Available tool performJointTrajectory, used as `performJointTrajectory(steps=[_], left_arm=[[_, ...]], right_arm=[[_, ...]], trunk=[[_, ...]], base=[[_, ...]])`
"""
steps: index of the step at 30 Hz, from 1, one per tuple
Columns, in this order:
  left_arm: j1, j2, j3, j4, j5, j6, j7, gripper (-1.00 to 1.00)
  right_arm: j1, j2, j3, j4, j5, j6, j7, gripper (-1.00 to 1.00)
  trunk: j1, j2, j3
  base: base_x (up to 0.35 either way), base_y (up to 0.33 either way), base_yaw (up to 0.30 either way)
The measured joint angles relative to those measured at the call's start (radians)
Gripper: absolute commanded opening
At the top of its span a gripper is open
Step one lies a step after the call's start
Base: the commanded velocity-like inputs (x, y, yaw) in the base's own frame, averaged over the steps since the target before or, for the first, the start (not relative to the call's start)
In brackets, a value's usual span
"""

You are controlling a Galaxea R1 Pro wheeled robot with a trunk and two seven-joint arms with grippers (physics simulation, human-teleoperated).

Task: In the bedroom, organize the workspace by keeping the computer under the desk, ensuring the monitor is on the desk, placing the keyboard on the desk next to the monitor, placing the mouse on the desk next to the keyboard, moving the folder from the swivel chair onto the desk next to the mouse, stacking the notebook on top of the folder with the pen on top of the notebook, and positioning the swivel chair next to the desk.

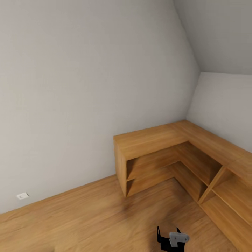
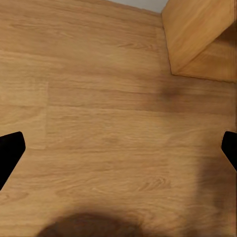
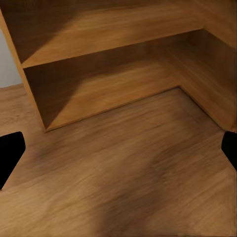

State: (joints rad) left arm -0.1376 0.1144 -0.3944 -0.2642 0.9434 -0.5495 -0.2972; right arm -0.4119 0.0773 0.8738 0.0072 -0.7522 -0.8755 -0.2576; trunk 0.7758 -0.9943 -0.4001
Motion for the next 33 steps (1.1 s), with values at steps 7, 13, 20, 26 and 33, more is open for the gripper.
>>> performJointTrajectory(steps=[7,13,20,26,33], left_arm=[[0.000,0.000,0.000,0.000,0.000,0.000,0.000,1.00],[0.000,0.000,0.001,0.000,0.000,0.000,0.000,1.00],[0.000,0.000,0.001,0.000,0.000,0.000,0.000,1.00],[0.000,0.000,0.001,0.000,0.000,-0.001,0.000,1.00],[0.000,0.000,0.000,0.000,0.000,-0.001,0.000,1.00]], right_arm=[[0.000,0.000,-0.001,0.000,-0.001,0.000,0.000,1.00],[0.000,0.001,-0.001,0.000,-0.004,0.001,0.000,1.00],[0.000,0.006,-0.001,-0.001,-0.007,0.001,-0.001,1.00],[0.000,0.008,-0.001,-0.002,-0.007,0.001,-0.001,1.00],[0.000,0.008,-0.002,-0.002,-0.007,0.001,-0.001,1.00]], trunk=[[0.000,0.000,0.000],[0.000,0.000,0.000],[0.000,0.000,0.000],[0.000,0.000,0.000],[-0.001,0.000,0.000]], base=[[0.000,0.000,-0.293],[0.000,0.000,-0.294],[0.000,0.000,-0.296],[0.030,0.000,-0.297],[0.235,0.000,-0.298]])
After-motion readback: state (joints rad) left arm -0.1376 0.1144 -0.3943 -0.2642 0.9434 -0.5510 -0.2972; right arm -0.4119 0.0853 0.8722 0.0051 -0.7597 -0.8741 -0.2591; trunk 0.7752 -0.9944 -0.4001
